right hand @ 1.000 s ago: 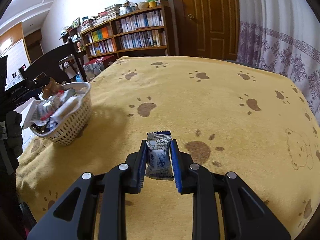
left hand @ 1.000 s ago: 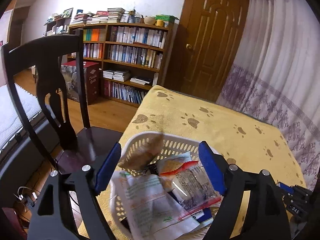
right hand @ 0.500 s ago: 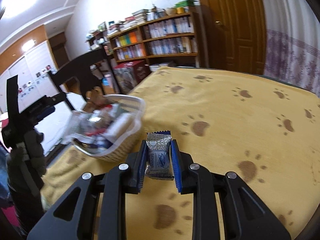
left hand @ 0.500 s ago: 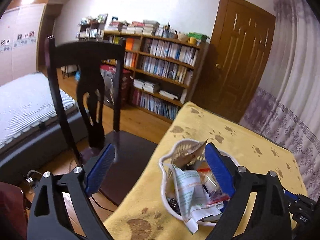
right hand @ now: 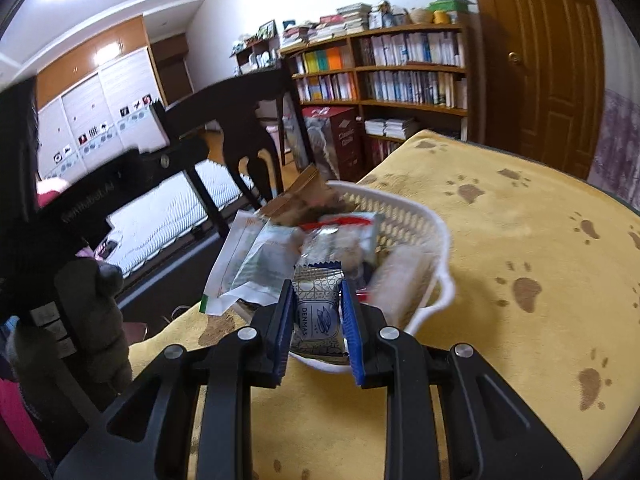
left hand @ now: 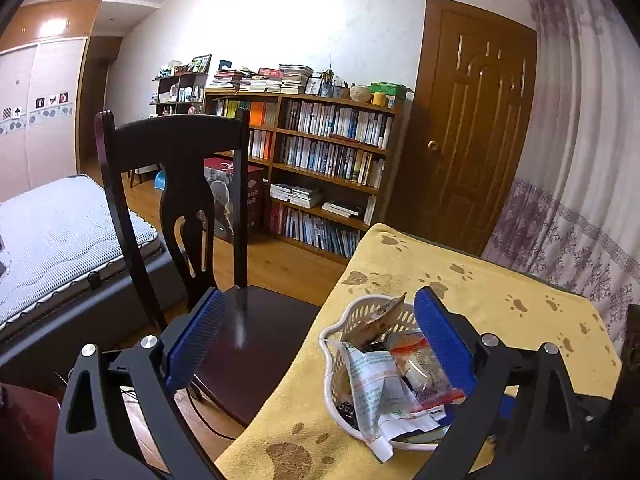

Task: Organize snacks
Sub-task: 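Lower the blue-white candy into the basket and open the right gripper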

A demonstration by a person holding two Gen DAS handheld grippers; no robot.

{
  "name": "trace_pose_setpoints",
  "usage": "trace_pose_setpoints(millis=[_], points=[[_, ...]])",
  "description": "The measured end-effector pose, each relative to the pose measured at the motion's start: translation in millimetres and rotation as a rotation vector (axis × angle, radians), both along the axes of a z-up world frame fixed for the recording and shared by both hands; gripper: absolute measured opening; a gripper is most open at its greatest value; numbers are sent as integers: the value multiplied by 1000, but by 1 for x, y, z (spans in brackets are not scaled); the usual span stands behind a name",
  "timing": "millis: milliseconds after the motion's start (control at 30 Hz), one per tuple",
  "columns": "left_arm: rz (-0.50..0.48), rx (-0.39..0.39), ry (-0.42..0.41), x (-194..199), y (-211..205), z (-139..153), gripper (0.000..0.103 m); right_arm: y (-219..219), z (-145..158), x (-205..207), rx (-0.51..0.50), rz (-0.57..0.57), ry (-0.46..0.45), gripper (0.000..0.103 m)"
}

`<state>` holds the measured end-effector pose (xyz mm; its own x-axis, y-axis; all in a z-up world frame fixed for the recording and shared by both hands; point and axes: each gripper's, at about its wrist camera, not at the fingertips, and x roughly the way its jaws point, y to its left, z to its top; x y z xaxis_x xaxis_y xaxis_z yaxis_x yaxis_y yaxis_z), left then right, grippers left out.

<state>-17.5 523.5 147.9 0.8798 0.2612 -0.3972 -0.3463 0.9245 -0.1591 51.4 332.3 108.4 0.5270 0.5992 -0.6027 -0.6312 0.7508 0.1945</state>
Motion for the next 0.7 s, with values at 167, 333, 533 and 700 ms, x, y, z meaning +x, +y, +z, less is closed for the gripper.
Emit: trace_pose_setpoints(millis=[167,333,533,700], points=[[10,-15,-3,-1,6,-2,97,21,-16,4,-54,22,7,24],[12,-21,3,0,9,-3,97,28,-24,10,-74,7,11,24],[17,-12,12,3,7,-5,97,29,-25,10,-88,-5,-15,24],[11,-7,13,4,5,-4,98,23,-21,5,-69,-11,-39,30]])
